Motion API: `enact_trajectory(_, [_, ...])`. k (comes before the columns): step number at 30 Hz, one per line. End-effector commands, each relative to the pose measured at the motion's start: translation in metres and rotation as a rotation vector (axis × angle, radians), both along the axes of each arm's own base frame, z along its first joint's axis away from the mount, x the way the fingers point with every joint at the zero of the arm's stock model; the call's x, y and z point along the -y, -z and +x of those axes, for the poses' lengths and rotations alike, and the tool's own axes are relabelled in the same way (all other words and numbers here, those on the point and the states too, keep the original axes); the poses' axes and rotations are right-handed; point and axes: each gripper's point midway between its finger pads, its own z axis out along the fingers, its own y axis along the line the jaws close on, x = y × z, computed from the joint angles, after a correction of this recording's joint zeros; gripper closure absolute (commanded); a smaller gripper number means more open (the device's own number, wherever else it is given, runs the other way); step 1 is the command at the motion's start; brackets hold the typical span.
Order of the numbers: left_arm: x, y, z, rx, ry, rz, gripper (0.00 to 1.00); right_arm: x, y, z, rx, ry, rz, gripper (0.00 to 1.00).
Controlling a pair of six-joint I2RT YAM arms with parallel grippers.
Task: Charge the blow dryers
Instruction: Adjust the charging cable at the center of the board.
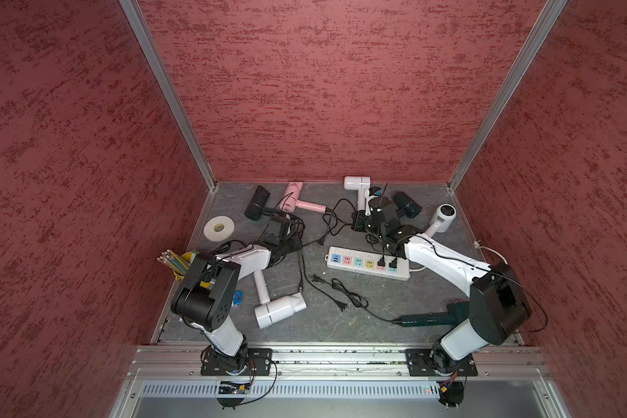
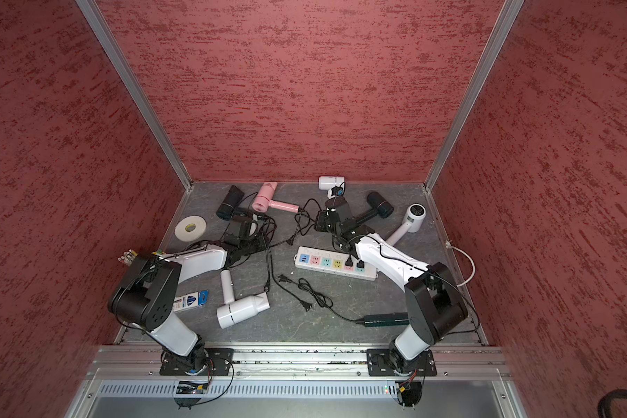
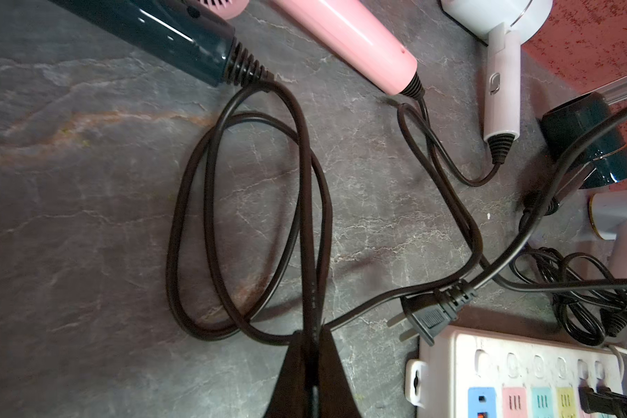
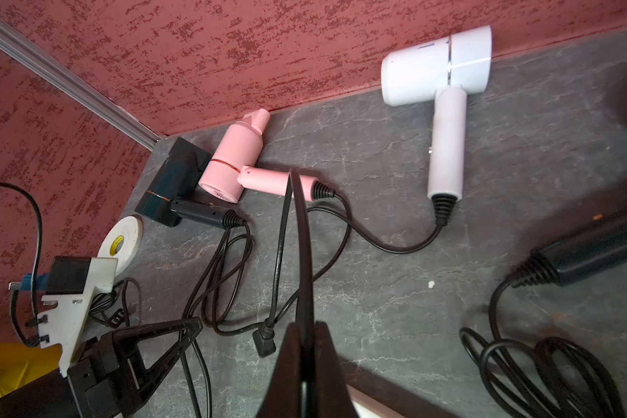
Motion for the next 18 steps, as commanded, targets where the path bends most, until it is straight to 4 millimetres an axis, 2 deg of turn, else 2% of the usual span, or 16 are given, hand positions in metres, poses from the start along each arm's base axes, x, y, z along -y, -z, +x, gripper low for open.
enact_trajectory(1, [-0.007, -0.006, -0.001, 0.016, -0.027, 0.007, 0.92, 0.003, -0.007, 0.003, 0.016, -0.013, 0.007, 1.0])
enact_trajectory(7, [-0.008, -0.005, -0.001, 0.012, -0.032, 0.007, 0.92, 0.02, 0.016, 0.015, -0.044, 0.027, -0.03, 1.0])
enact_trajectory(12, [-0.008, -0.004, -0.002, 0.01, -0.033, 0.005, 0.91, 0.027, 0.033, 0.046, -0.092, 0.028, -0.117, 0.98])
enact_trajectory(14, [-0.008, -0.005, -0.002, 0.012, -0.034, 0.005, 0.89, 0.028, 0.046, 0.056, -0.125, 0.029, -0.151, 0.86])
enact_trajectory(15, [-0.008, -0.005, -0.002, 0.012, -0.035, 0.006, 0.88, 0.029, 0.051, 0.061, -0.137, 0.036, -0.17, 0.77])
enact_trajectory(18, [-0.01, -0.007, -0.002, 0.018, -0.041, 0.007, 0.81, 0.035, 0.055, 0.067, -0.16, 0.071, -0.209, 0.59])
